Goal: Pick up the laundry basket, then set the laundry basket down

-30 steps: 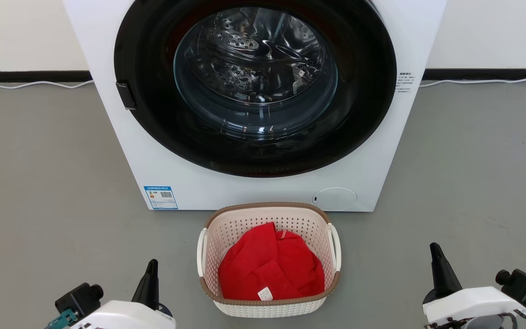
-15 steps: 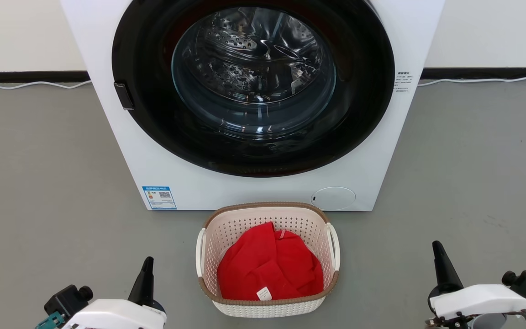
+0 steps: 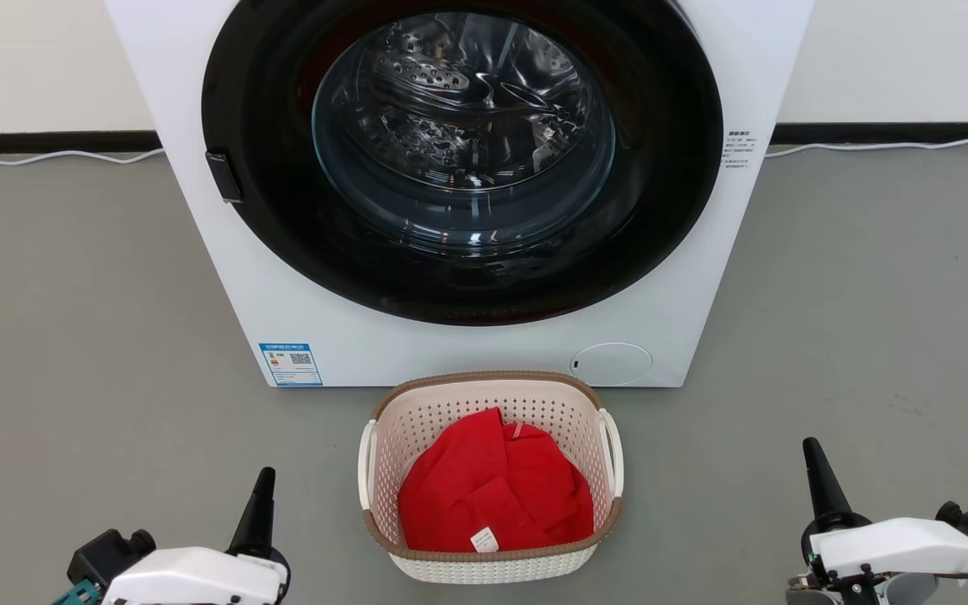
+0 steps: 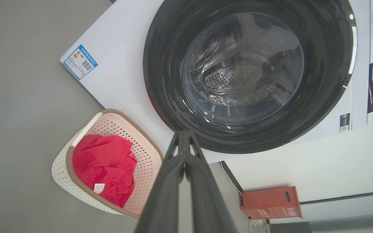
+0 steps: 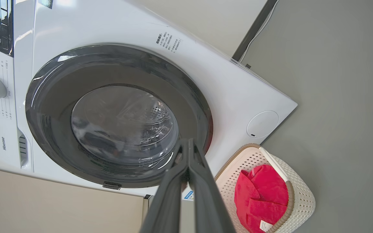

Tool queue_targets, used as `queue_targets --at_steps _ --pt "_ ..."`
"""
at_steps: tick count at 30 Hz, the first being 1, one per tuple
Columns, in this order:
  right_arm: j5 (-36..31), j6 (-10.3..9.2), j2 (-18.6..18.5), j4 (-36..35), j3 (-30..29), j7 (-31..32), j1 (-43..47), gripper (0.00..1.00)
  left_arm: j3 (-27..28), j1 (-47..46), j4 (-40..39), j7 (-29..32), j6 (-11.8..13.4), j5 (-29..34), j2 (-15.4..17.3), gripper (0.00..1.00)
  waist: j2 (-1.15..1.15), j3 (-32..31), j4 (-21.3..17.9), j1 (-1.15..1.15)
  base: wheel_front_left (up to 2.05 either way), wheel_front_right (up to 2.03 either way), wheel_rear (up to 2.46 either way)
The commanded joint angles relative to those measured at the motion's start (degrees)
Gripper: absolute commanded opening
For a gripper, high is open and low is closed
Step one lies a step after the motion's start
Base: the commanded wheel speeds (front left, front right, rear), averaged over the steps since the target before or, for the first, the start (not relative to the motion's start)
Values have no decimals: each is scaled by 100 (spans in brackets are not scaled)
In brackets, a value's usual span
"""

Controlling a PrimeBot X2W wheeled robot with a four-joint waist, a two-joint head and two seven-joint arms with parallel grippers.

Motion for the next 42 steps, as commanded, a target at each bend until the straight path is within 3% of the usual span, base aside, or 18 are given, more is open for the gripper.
queue_targets --at_steps 1,42 --pt "184 27 -28 -208 43 86 -206 0 158 -325 -193 35 -79 -187 48 0 0 1 -2 0 0 0 0" --pt "2707 41 34 -623 -255 760 -220 0 662 -427 -429 726 -359 -2727 67 0 0 18 -78 0 0 0 0"
